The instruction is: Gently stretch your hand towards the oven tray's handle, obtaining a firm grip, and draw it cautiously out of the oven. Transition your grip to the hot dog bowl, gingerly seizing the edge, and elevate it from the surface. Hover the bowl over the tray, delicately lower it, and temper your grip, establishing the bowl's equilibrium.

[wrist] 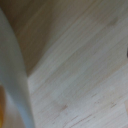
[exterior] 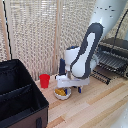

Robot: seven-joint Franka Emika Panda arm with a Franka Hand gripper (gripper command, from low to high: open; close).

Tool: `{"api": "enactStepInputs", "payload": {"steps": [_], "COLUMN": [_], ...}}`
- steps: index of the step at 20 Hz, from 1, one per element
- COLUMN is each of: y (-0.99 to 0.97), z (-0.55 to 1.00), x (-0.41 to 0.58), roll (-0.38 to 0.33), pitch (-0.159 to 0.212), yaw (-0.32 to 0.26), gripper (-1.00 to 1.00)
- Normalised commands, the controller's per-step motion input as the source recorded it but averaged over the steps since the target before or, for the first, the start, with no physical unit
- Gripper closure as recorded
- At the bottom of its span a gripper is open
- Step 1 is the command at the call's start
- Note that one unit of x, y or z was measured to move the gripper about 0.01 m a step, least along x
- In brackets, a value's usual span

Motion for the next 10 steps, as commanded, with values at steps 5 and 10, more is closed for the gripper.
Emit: {"api": "enactStepInputs", "payload": {"steps": [5,10], "y": [0.0,0.07], "z": [0.0,0.0], "x": [0.085,0.03], "roll": [0.0,0.0], "pitch": [-0.013,-0.024], "yaw": [0.033,-0.026], "gripper": [1.0,1.0]}}
